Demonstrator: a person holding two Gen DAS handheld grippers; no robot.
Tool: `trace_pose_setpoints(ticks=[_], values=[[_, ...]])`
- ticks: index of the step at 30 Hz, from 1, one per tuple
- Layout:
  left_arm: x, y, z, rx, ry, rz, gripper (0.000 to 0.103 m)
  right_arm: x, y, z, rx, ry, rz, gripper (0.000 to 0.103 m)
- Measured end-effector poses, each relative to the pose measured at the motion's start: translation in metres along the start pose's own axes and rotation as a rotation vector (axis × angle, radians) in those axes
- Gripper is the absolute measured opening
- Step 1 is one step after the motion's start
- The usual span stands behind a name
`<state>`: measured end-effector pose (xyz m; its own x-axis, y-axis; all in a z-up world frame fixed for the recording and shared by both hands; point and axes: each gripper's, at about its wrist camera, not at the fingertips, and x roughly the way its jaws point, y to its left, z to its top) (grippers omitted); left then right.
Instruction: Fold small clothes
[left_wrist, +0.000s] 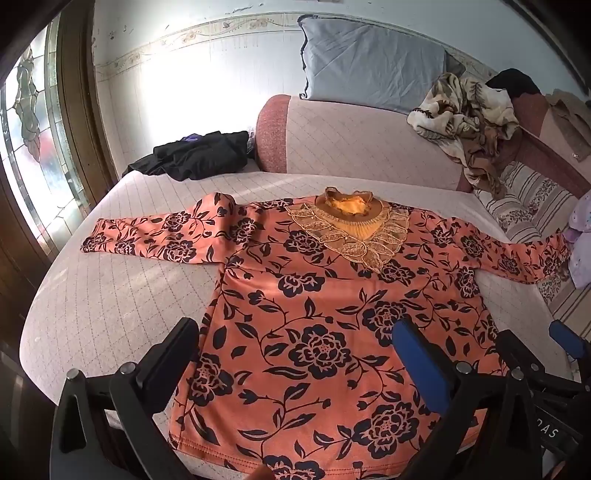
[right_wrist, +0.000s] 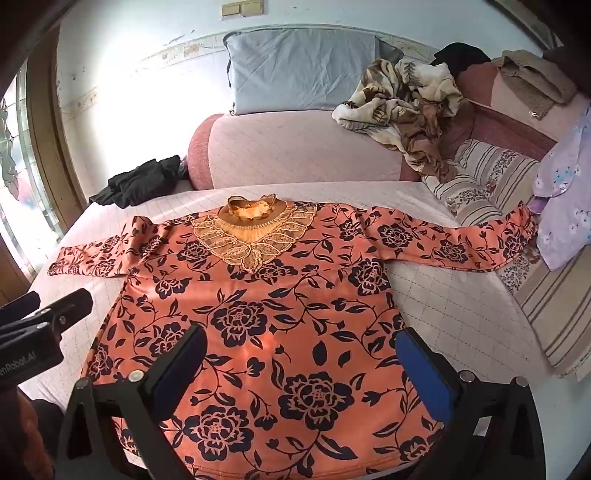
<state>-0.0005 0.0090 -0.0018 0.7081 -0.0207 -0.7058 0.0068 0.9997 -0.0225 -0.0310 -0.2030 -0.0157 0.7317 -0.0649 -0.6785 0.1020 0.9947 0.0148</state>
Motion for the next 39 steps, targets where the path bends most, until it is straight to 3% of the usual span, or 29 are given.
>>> trace_pose_setpoints(ticks=[39], values=[[0.004, -0.002, -0.003, -0.007, 0.017, 0.023, 0.103, -0.001, 0.009, 0.009, -0.021, -0.028, 0.001, 0.103]])
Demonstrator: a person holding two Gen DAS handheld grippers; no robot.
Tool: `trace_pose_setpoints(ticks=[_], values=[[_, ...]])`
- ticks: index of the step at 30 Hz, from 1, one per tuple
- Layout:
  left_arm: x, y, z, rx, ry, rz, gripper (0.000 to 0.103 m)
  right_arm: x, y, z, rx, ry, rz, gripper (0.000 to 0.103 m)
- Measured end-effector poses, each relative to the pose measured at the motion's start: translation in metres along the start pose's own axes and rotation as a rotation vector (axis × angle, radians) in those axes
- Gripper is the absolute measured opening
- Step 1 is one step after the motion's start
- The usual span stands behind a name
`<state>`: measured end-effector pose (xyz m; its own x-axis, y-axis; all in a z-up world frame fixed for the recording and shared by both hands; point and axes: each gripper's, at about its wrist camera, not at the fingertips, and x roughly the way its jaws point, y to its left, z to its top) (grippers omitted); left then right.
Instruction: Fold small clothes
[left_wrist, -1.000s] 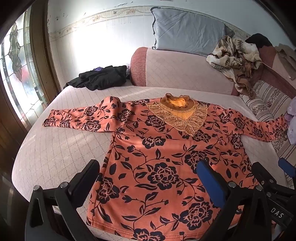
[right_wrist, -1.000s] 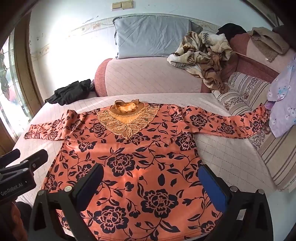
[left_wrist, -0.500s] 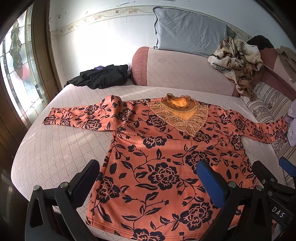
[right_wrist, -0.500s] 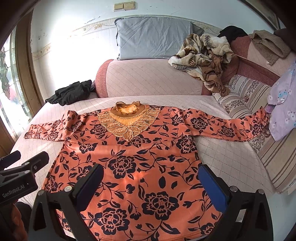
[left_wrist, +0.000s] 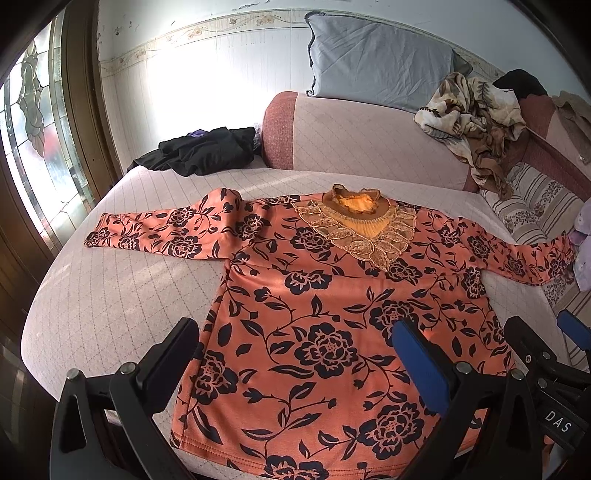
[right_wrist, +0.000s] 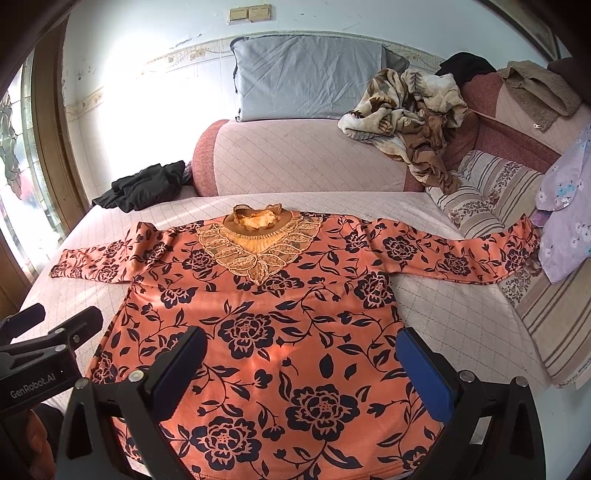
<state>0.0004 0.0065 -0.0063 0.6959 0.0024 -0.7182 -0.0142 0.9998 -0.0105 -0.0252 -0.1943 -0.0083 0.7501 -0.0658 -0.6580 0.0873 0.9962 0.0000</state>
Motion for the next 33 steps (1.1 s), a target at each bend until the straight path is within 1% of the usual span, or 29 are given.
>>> trace_pose_setpoints(ticks=[33], values=[[0.011, -0.002, 0.001, 0.005, 0.010, -0.001, 0.103, 0.009, 0.004, 0.008, -0.010, -0.003, 0.005, 0.103]])
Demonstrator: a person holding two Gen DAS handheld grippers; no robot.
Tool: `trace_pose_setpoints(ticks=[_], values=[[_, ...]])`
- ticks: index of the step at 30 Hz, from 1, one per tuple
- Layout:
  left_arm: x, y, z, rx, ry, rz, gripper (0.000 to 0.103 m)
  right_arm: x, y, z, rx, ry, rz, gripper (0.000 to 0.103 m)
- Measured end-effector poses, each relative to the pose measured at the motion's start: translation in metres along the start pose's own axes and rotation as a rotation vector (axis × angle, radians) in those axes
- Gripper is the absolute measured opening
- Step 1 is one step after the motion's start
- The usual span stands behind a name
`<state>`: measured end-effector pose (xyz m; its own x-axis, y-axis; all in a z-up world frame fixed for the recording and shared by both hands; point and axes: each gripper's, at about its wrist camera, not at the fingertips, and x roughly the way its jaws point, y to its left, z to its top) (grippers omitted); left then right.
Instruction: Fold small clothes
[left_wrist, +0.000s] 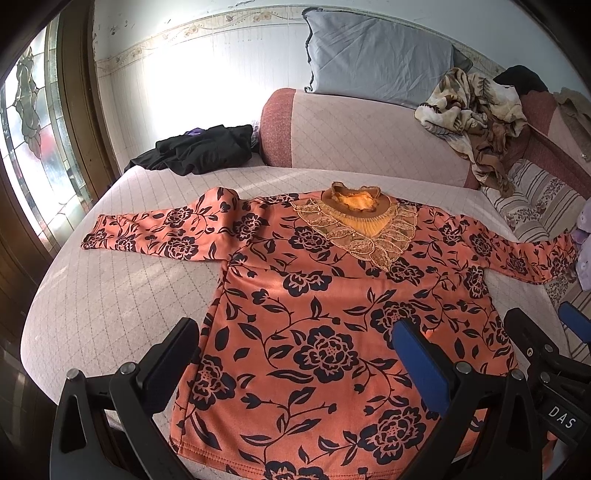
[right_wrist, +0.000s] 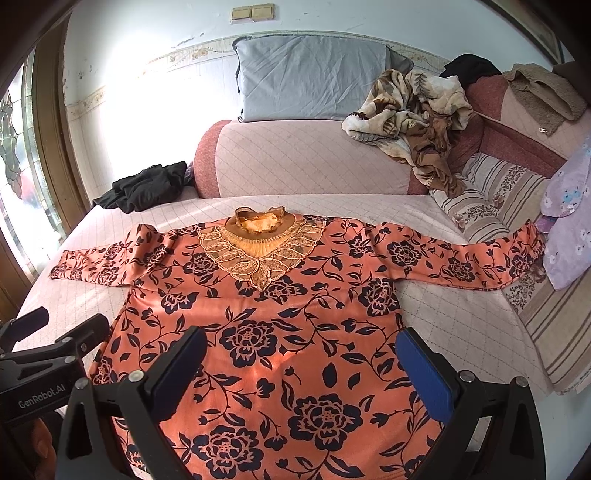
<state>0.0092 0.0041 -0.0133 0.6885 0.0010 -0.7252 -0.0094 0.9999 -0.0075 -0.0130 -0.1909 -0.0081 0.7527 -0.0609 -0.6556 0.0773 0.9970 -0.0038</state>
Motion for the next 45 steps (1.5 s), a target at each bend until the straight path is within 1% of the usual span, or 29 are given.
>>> trace_pose_setpoints(ticks=[16, 19, 21, 23, 25, 27, 29, 31, 32, 33, 34, 35, 36, 38, 39, 40, 41, 42, 43, 44, 45], values=[[0.005, -0.001, 0.002, 0.002, 0.009, -0.001, 0.103, 0.005, 0.002, -0.002, -0.005, 0.006, 0.005, 0.103], [0.011, 0.002, 0.002, -0.007, 0.023, -0.012, 0.103, 0.009, -0.001, -0.002, 0.000, 0.012, 0.009, 0.103], [0.019, 0.010, 0.001, -0.037, 0.047, -0.039, 0.103, 0.013, -0.008, -0.003, 0.016, 0.024, 0.029, 0.103], [0.032, 0.027, 0.000, -0.083, 0.070, -0.044, 0.103, 0.020, -0.027, -0.004, 0.068, 0.040, 0.072, 0.103], [0.050, 0.051, -0.002, -0.140, 0.106, -0.011, 0.103, 0.031, -0.064, -0.004, 0.171, 0.054, 0.088, 0.103], [0.069, 0.078, -0.004, -0.194, 0.140, 0.039, 0.103, 0.048, -0.117, -0.007, 0.323, 0.069, 0.109, 0.103], [0.084, 0.104, -0.008, -0.240, 0.164, 0.095, 0.103, 0.068, -0.178, -0.010, 0.488, 0.062, 0.128, 0.103], [0.097, 0.128, -0.013, -0.285, 0.187, 0.136, 0.103, 0.092, -0.243, -0.012, 0.639, 0.062, 0.074, 0.101], [0.102, 0.140, -0.016, -0.307, 0.198, 0.152, 0.103, 0.104, -0.272, -0.011, 0.695, 0.061, 0.033, 0.098], [0.107, 0.150, -0.018, -0.328, 0.210, 0.166, 0.103, 0.116, -0.300, -0.010, 0.740, 0.064, -0.020, 0.089], [0.112, 0.159, -0.020, -0.344, 0.221, 0.178, 0.103, 0.129, -0.326, -0.008, 0.778, 0.074, -0.072, 0.078], [0.116, 0.165, -0.022, -0.354, 0.233, 0.193, 0.103, 0.139, -0.348, -0.003, 0.801, 0.078, -0.136, 0.072], [0.120, 0.170, -0.023, -0.362, 0.244, 0.209, 0.103, 0.147, -0.366, 0.004, 0.796, 0.067, -0.218, 0.069], [0.127, 0.177, -0.024, -0.364, 0.257, 0.233, 0.103, 0.157, -0.391, 0.023, 0.735, 0.035, -0.392, 0.069], [0.129, 0.177, -0.024, -0.359, 0.262, 0.241, 0.103, 0.160, -0.398, 0.034, 0.710, 0.018, -0.461, 0.069], [0.132, 0.177, -0.023, -0.351, 0.264, 0.248, 0.103, 0.163, -0.403, 0.046, 0.672, -0.011, -0.496, 0.069], [0.135, 0.176, -0.023, -0.342, 0.268, 0.252, 0.103, 0.168, -0.404, 0.057, 0.615, -0.025, -0.554, 0.069], [0.138, 0.176, -0.023, -0.337, 0.272, 0.254, 0.103, 0.174, -0.405, 0.067, 0.556, -0.026, -0.634, 0.069], [0.142, 0.175, -0.024, -0.334, 0.277, 0.250, 0.103, 0.180, -0.409, 0.073, 0.526, -0.023, -0.679, 0.069], [0.144, 0.174, -0.025, -0.332, 0.283, 0.246, 0.103, 0.187, -0.414, 0.077, 0.524, -0.001, -0.710, 0.069], [0.146, 0.174, -0.026, -0.330, 0.285, 0.241, 0.103, 0.193, -0.423, 0.076, 0.551, 0.023, -0.737, 0.069]])
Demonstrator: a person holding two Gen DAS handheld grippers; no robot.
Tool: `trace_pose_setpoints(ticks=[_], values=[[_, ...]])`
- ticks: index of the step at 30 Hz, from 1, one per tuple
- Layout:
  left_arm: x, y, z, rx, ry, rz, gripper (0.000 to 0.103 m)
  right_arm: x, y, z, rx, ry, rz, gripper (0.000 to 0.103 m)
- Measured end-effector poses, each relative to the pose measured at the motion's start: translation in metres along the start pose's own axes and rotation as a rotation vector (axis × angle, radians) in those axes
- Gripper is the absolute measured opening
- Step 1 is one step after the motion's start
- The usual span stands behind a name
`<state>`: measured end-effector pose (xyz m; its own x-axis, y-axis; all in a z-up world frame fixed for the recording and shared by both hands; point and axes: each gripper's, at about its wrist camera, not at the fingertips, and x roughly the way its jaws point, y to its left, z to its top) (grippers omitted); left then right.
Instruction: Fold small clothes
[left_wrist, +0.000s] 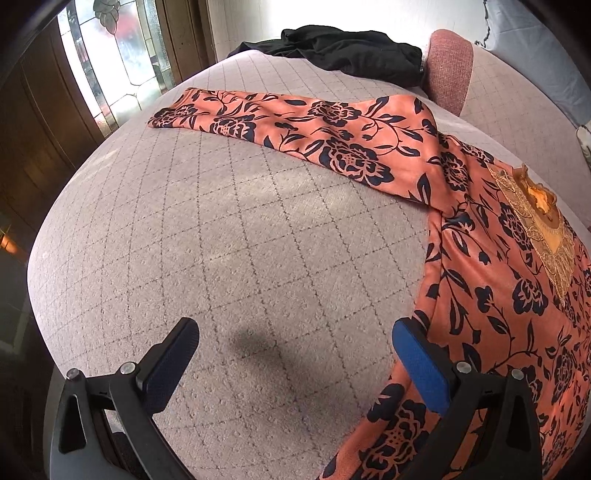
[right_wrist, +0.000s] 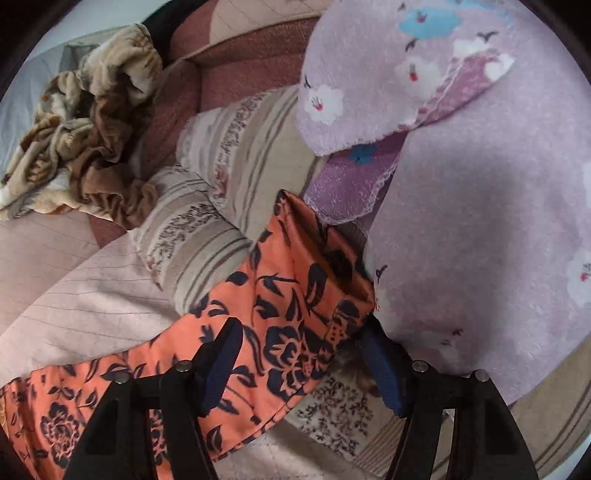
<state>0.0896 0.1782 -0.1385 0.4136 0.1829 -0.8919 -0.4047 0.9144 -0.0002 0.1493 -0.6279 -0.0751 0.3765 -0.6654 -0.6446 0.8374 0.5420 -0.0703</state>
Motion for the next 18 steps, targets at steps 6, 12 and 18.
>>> trace_pose_setpoints(ticks=[6, 12, 18], values=[[0.001, 0.006, -0.004, 0.016, -0.018, 0.001, 0.103, 0.009, 0.005, 0.019, -0.006, 0.038, 0.051, 0.004], [-0.001, 0.027, -0.005, -0.061, -0.028, -0.020, 0.103, -0.110, 0.093, 0.021, -0.238, -0.167, 0.335, 0.004], [-0.016, 0.044, -0.010, -0.069, -0.068, -0.023, 0.103, -0.263, 0.210, -0.047, -0.361, -0.185, 0.811, 0.004]])
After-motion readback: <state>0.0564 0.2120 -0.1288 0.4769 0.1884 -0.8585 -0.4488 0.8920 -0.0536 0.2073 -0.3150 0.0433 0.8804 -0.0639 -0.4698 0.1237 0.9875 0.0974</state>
